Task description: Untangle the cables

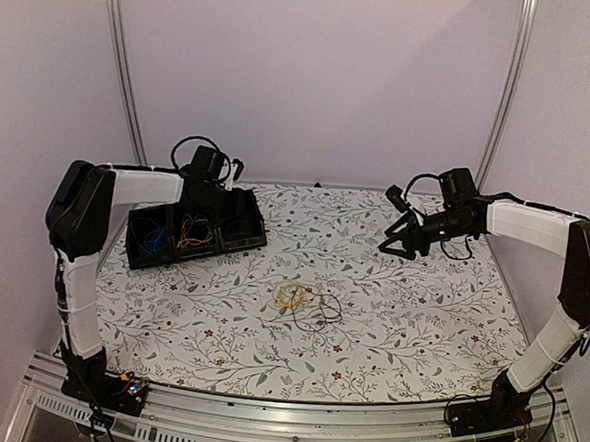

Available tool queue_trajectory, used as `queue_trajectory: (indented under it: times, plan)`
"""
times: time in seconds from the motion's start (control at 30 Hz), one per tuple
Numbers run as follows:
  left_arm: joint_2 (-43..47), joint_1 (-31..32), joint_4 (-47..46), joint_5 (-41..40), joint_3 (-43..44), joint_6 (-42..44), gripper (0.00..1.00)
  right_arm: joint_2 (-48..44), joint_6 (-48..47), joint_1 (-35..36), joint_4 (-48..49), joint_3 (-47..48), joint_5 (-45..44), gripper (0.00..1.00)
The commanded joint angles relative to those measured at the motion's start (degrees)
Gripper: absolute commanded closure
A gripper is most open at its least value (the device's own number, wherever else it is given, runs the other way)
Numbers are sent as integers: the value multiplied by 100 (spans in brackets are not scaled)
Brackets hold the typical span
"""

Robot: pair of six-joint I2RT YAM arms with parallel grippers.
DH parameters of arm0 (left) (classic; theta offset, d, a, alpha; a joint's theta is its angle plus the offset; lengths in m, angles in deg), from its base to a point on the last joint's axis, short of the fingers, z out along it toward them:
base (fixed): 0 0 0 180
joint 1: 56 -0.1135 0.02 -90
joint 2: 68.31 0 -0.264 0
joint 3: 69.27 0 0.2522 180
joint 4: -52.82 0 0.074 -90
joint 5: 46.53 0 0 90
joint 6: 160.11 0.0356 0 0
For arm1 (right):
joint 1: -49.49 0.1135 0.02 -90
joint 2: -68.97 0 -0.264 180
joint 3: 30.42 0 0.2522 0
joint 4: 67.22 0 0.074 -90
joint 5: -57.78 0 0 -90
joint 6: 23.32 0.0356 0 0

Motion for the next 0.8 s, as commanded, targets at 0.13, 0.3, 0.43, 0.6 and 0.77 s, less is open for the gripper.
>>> queue_trajectory:
  times: [0.13,0.3,0.43,0.6,0.77]
  plan:
    - [-448,-50,536,190,478,-48,100,128,-90,18,-259,232,149,37]
    - [-696,-14,636,590,963,70,100,162,-104,15,-287,254,160,37]
    - [-612,60,388,935,1015,132,100,187,-118,16,-324,279,151,37]
    - [-452,-2,-63,584,700,121,100,193,-131,19,-349,289,135,37]
    - [-493,-139,-9,465,545,-5,100,181,-140,23,-374,288,140,37]
